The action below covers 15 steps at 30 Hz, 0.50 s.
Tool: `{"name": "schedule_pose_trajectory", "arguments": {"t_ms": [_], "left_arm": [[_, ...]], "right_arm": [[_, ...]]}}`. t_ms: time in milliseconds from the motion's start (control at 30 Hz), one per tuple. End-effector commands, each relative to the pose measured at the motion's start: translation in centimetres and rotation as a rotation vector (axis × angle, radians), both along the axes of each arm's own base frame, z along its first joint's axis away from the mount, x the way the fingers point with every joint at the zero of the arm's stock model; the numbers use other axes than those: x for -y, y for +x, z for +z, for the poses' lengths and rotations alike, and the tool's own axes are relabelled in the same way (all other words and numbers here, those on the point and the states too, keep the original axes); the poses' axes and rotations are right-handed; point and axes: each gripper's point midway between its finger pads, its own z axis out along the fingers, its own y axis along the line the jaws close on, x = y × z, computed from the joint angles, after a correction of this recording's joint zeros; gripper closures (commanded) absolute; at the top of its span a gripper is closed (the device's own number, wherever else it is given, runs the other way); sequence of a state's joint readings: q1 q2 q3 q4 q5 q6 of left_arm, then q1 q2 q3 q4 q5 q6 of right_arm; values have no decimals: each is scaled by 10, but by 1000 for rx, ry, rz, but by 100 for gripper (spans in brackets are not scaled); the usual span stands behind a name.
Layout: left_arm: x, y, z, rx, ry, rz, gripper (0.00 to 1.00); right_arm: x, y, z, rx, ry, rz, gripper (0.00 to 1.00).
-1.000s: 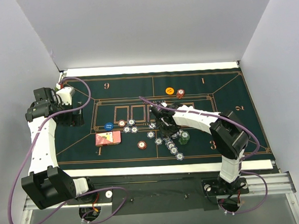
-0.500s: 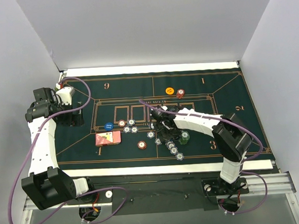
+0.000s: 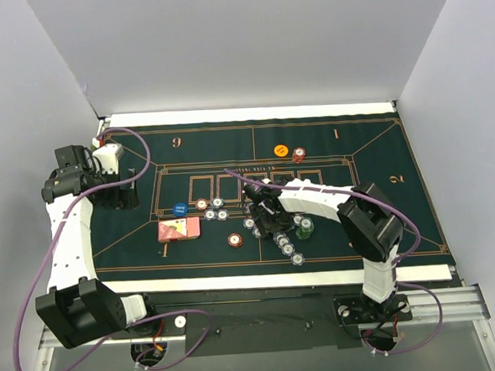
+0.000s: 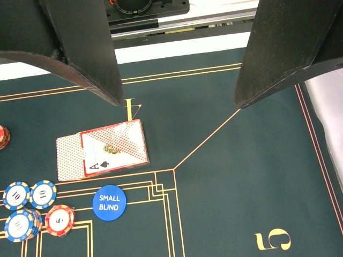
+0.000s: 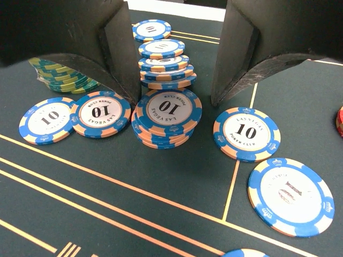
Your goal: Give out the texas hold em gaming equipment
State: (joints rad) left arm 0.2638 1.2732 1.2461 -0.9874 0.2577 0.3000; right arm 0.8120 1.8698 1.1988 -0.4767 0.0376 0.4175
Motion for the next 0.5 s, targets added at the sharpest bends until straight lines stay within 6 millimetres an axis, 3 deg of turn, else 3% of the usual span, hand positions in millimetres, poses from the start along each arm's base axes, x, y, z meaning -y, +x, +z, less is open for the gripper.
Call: {"name": "schedule_pose_trajectory", "arguments": {"t_ms": [0, 200, 467], "left_arm": [[-4, 3, 18, 65, 27, -6, 4], [-5, 4, 21, 71, 33, -6, 4], [-4, 4, 22, 74, 28, -6, 4]], "right_arm": [[-1, 9, -17, -1, -23, -26, 50], [4, 10, -18, -6, -22, -41, 59], [6, 14, -16, 9, -17, -47, 79]]}}
